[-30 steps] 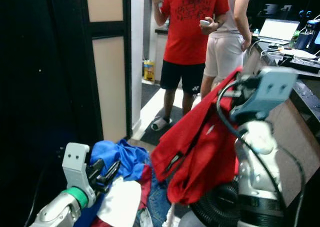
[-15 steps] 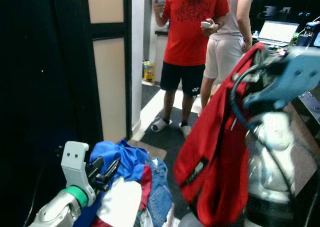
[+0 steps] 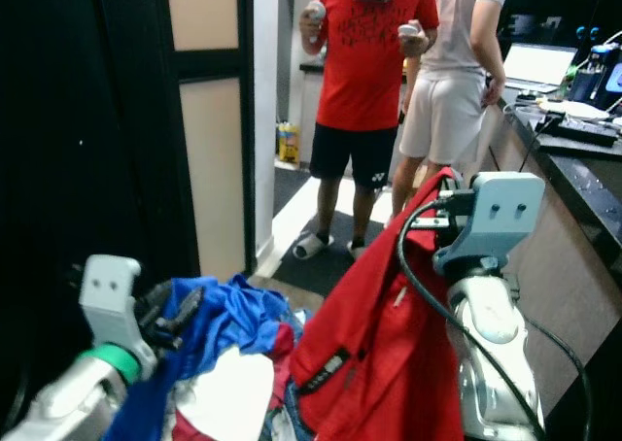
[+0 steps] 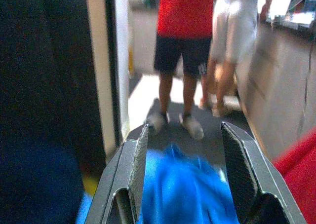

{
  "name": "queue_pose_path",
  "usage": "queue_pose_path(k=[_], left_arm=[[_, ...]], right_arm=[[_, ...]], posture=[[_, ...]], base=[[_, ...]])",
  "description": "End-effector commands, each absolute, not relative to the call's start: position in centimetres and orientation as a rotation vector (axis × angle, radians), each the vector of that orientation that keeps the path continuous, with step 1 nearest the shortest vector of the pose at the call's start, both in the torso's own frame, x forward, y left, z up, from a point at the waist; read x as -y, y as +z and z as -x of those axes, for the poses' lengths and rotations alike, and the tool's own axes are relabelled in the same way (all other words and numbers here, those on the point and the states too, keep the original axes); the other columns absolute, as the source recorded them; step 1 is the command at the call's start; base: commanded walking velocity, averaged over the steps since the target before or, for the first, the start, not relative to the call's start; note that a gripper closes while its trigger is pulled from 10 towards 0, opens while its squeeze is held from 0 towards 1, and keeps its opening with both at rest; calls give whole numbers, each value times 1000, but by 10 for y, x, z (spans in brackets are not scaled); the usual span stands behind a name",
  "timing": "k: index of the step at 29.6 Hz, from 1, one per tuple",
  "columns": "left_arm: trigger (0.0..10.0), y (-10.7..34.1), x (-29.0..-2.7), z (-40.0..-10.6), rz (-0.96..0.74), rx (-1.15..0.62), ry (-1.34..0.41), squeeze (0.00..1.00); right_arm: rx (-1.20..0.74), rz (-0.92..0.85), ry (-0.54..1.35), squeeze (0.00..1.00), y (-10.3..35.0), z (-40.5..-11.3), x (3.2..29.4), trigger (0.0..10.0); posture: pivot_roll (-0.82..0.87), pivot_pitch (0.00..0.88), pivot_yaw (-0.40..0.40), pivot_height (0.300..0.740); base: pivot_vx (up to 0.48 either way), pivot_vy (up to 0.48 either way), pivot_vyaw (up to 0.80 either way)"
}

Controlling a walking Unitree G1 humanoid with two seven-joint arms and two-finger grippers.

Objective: Clothes washing

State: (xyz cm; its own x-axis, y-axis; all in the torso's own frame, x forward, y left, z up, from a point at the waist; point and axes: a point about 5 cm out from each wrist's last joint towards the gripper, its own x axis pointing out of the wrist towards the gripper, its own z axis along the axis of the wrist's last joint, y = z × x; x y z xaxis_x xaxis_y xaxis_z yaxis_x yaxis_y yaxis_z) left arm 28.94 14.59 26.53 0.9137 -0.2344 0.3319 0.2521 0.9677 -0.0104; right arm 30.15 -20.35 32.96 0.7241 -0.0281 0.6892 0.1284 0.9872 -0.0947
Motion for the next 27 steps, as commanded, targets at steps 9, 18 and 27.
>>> queue_pose_path(k=[9, 18, 27], left_arm=[[10000, 283, -158, -291, 44, 381, -199, 0], [10000, 290, -155, -289, 52, 386, -209, 0], [10000, 297, -155, -292, 49, 400, -221, 0]], right_arm=[[786, 118, -66, 0, 335, -300, 196, 10000], [772, 76, -64, 0, 332, -300, 195, 10000], [773, 45, -69, 0, 332, -301, 195, 10000]], posture=[[61, 24, 32, 740], [61, 22, 37, 740], [65, 24, 50, 740]], base=[[0, 0, 0], [0, 0, -711], [0, 0, -800]])
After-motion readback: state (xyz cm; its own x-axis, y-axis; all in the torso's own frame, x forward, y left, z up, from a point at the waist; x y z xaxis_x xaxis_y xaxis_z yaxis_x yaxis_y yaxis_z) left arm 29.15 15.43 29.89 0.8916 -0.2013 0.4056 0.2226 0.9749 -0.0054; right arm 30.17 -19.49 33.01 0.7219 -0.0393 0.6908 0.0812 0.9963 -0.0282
